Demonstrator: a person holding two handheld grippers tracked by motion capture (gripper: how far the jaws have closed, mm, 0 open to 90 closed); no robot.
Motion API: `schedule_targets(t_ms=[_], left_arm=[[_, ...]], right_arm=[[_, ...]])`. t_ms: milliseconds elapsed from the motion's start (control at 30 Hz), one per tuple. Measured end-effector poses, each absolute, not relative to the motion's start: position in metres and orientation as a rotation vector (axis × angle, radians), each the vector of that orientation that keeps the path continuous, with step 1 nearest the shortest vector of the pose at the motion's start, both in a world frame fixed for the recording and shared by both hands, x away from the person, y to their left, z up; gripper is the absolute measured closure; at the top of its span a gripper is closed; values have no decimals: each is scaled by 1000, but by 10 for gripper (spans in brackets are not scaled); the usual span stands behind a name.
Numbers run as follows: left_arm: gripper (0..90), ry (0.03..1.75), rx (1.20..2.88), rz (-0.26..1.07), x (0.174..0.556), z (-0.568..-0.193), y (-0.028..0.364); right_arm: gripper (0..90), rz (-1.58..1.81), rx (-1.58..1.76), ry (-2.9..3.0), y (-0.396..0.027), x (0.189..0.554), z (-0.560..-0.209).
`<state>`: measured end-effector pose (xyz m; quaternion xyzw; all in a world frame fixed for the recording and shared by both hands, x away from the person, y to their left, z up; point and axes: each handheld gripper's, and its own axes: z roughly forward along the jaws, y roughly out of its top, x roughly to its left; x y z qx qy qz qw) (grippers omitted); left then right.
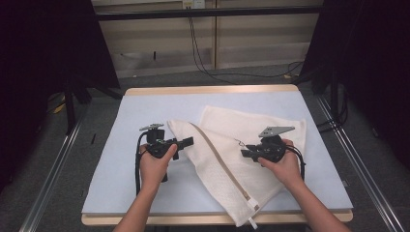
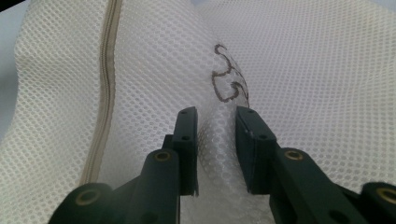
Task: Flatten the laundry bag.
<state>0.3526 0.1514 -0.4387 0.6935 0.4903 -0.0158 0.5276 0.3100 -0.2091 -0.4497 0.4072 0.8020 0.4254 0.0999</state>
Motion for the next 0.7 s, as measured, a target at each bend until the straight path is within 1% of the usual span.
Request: schedule_targets(t_ms=[33, 67, 100, 133, 167, 200, 267, 300, 400, 500, 567, 600, 633, 667, 700], left_arm=[[568, 1159, 1682, -28, 353, -439, 151], [678, 1174, 1694, -40, 354, -439, 151], [734, 1166, 1710, -46, 353, -439, 151], [779, 1167, 1720, -47, 352, -438, 151], [817, 1167, 1736, -48, 351, -438, 151], [834, 1160, 1741, -43, 349, -437, 151], [843, 1158, 1736, -47, 345, -437, 151], [843, 1153, 1749, -48, 343, -437, 151], [844, 1145, 1767, -56, 336, -439, 152], [848, 1138, 1787, -72, 329, -441, 153], [848, 1138, 1795, -82, 325, -443, 154], [846, 1135, 1797, -89, 325, -444, 156], [841, 1136, 1791, -94, 325, -444, 157], [821, 1135, 1790, -85, 326, -444, 159], [763, 1144, 1779, -80, 326, -443, 161]], right_arm=[[723, 1255, 1199, 2376, -209, 310, -450], [724, 1253, 1197, 2378, -209, 309, -450], [719, 1253, 1195, 2380, -209, 309, -450], [704, 1252, 1190, 2379, -209, 309, -449], [671, 1254, 1196, 2372, -209, 309, -449], [619, 1260, 1214, 2361, -209, 309, -448], [485, 1268, 1209, 2343, -208, 311, -446], [440, 1273, 1226, 2326, -207, 312, -444], [367, 1273, 1233, 2312, -202, 316, -441], [339, 1285, 1241, 2305, -195, 320, -437], [332, 1277, 1254, 2322, -192, 324, -438], [346, 1268, 1266, 2325, -190, 325, -438], [415, 1261, 1267, 2340, -189, 326, -440], [459, 1260, 1257, 2364, -187, 326, -441], [495, 1249, 1256, 2378, -186, 325, -443]])
